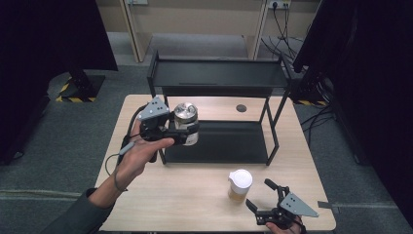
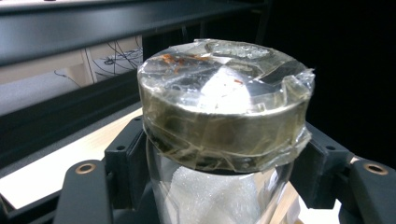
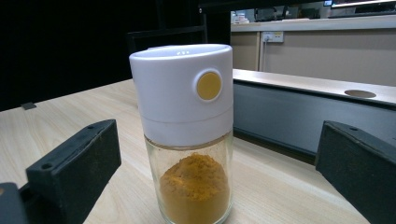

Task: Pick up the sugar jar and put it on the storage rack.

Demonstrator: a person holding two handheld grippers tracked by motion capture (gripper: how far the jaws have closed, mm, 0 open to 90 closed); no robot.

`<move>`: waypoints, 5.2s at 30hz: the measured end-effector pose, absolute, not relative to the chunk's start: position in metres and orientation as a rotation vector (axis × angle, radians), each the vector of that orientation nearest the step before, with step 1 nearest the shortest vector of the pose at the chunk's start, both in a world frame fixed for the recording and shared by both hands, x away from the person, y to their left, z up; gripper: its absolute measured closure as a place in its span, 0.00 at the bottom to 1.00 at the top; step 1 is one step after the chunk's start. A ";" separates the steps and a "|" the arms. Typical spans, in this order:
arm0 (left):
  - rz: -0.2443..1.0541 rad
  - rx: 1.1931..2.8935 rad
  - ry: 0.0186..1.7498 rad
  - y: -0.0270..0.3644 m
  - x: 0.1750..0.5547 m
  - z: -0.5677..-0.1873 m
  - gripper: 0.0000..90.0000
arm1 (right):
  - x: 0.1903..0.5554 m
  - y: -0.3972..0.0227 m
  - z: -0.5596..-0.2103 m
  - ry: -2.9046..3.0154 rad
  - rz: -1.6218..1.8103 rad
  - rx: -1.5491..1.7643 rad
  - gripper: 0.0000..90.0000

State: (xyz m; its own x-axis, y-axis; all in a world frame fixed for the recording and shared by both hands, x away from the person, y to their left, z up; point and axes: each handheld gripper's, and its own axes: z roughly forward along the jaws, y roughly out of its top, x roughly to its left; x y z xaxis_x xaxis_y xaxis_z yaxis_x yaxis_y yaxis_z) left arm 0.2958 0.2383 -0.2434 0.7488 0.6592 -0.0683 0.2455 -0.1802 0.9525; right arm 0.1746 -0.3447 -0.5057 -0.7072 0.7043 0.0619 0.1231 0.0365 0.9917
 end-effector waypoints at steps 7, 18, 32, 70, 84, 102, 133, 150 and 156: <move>0.445 1.745 0.711 0.232 0.301 -0.226 0.34 | 0.175 -0.345 -0.506 1.873 1.715 0.835 0.00; 0.485 1.739 0.730 0.228 0.312 -0.189 0.34 | 0.175 -0.345 -0.506 1.871 1.719 0.837 0.00; 0.557 1.706 0.823 0.223 0.337 -0.164 0.34 | 0.175 -0.345 -0.506 1.872 1.719 0.836 0.00; 0.804 1.979 0.906 0.203 0.402 -0.128 0.34 | 0.176 -0.346 -0.506 1.879 1.730 0.827 0.00; 0.843 1.974 0.895 0.194 0.401 -0.137 0.34 | 0.177 -0.347 -0.507 1.880 1.738 0.833 0.00; 0.820 1.938 0.934 0.198 0.390 -0.141 0.00 | 0.178 -0.346 -0.507 1.883 1.739 0.835 0.01; 0.664 1.543 0.854 0.200 0.317 -0.229 0.00 | 0.177 -0.345 -0.507 1.885 1.734 0.833 0.00; 0.612 1.552 0.747 0.199 0.290 -0.263 0.00 | 0.177 -0.345 -0.507 1.885 1.734 0.832 0.00; 0.584 1.537 0.734 0.203 0.280 -0.279 0.01 | 0.177 -0.345 -0.507 1.885 1.735 0.832 0.01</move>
State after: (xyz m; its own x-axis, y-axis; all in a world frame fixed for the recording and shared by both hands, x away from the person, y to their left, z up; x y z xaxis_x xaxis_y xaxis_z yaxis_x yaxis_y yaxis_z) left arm 0.2796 0.2027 -0.2788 0.6666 0.7432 -0.0569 0.1112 -0.0236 0.9935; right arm 0.1773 -0.3452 -0.5072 -0.7198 0.6901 0.0754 0.1323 0.0297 0.9908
